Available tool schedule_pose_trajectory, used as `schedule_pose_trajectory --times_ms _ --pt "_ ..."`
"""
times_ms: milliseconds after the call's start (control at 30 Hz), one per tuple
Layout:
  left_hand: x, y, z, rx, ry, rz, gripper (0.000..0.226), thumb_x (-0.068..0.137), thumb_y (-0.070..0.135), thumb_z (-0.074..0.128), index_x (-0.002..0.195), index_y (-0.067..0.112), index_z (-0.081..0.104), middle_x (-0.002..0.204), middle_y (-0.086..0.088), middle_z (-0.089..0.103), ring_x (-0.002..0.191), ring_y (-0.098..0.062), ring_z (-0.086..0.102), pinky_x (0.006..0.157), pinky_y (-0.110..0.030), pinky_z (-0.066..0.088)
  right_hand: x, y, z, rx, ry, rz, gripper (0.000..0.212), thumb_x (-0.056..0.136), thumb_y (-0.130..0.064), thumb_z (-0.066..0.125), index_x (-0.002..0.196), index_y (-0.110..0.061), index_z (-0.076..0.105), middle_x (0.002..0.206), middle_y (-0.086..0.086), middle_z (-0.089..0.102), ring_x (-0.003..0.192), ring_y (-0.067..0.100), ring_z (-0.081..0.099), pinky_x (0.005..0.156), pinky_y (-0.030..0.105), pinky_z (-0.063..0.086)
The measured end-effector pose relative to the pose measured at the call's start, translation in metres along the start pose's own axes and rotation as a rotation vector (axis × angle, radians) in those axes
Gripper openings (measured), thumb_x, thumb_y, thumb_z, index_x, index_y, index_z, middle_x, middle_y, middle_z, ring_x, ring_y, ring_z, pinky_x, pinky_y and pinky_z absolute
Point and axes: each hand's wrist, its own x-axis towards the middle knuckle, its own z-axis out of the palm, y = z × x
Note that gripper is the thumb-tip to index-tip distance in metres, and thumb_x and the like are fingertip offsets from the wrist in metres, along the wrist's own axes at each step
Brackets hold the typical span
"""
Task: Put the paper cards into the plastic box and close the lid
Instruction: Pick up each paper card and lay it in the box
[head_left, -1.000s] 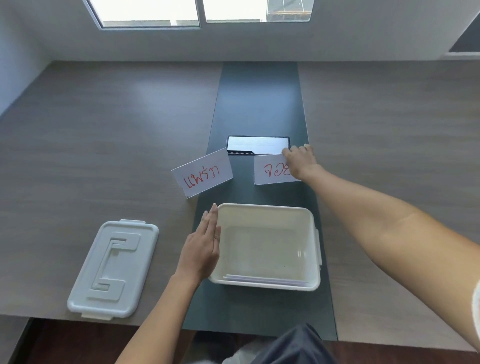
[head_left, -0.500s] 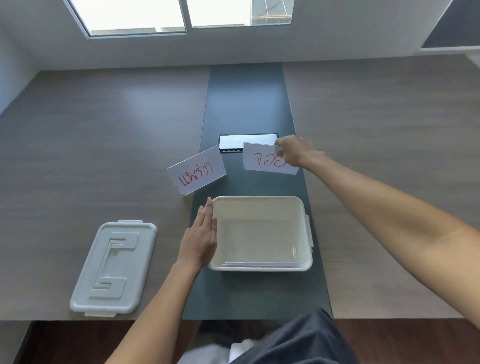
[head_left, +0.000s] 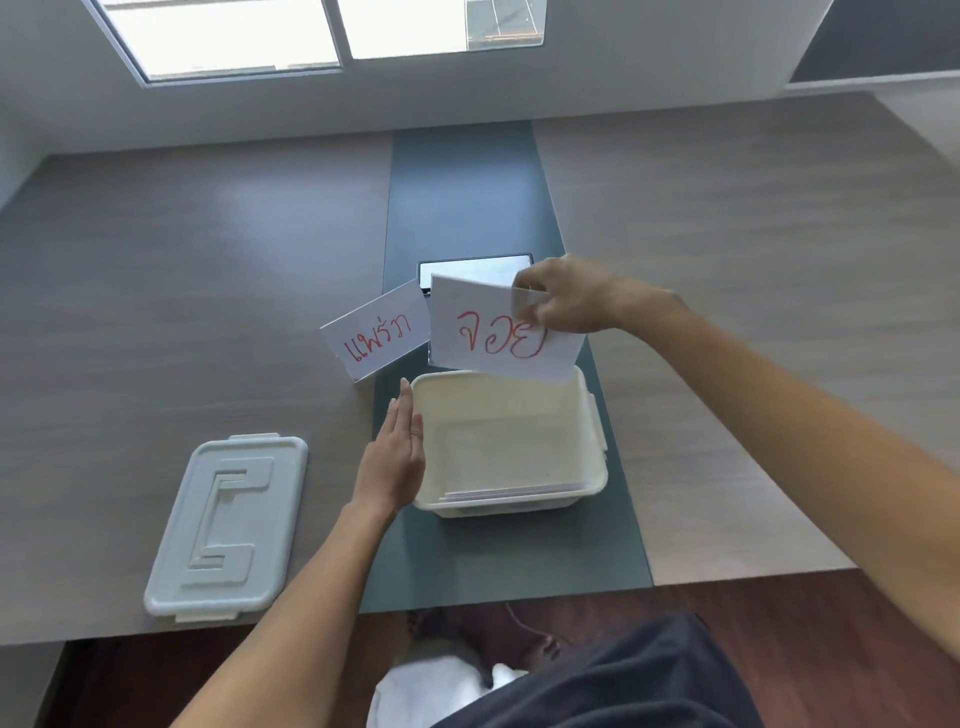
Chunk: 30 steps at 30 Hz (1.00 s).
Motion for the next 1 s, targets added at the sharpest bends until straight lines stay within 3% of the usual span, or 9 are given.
schedule_pose_trajectory --times_ms 133,467,633,833,1000 --pt "0.0 -0.002 0.001 -0.026 -0.001 0.005 0.055 0.106 0.043 0.013 0.158 0.036 -0.003 0.164 0.023 0.001 0.153 -0.007 0.008 0.115 -0.048 0.029 -0.022 0.001 0.019 0.016 -0.124 -0.003 0.02 0.089 -0.013 0.059 0.103 -0.025 0.068 0.103 -0.001 0.065 0.093 0.02 0.062 0.076 0.033 0.054" --pt "-0.001 0.001 0.0 -0.051 -0.006 -0.013 0.055 0.106 0.041 0.013 0.158 0.036 -0.003 0.165 0.02 0.003 0.153 -0.01 0.011 0.113 -0.05 0.031 -0.042 0.02 0.092 0.059 -0.262 0.054 0.025 0.093 -0.018 0.059 0.115 -0.022 0.071 0.117 -0.002 0.068 0.11 0.018 0.06 0.093 0.034 0.051" --pt "0.0 -0.001 0.002 -0.077 -0.005 -0.013 0.054 0.106 0.042 0.014 0.158 0.038 -0.002 0.163 0.026 0.001 0.152 -0.004 0.008 0.115 -0.044 0.028 -0.048 0.024 0.12 0.043 -0.338 0.064 0.027 0.095 -0.019 0.054 0.115 -0.023 0.072 0.12 -0.004 0.07 0.114 0.019 0.06 0.097 0.037 0.049" --pt "0.0 -0.002 0.002 -0.093 0.002 -0.011 0.054 0.106 0.043 0.015 0.158 0.038 -0.001 0.163 0.027 0.001 0.152 -0.003 0.008 0.117 -0.041 0.025 -0.051 0.022 0.135 0.022 -0.458 0.011 0.029 0.099 -0.024 0.051 0.122 -0.02 0.069 0.122 -0.003 0.069 0.112 0.019 0.061 0.097 0.031 0.046" --pt "0.0 -0.002 0.002 -0.072 0.007 0.002 0.054 0.106 0.041 0.015 0.158 0.038 -0.002 0.164 0.025 0.001 0.153 -0.006 0.009 0.115 -0.044 0.028 -0.045 0.016 0.128 0.089 -0.522 -0.004 0.031 0.102 -0.03 0.049 0.123 -0.017 0.068 0.111 -0.004 0.072 0.105 0.019 0.065 0.095 0.029 0.048"
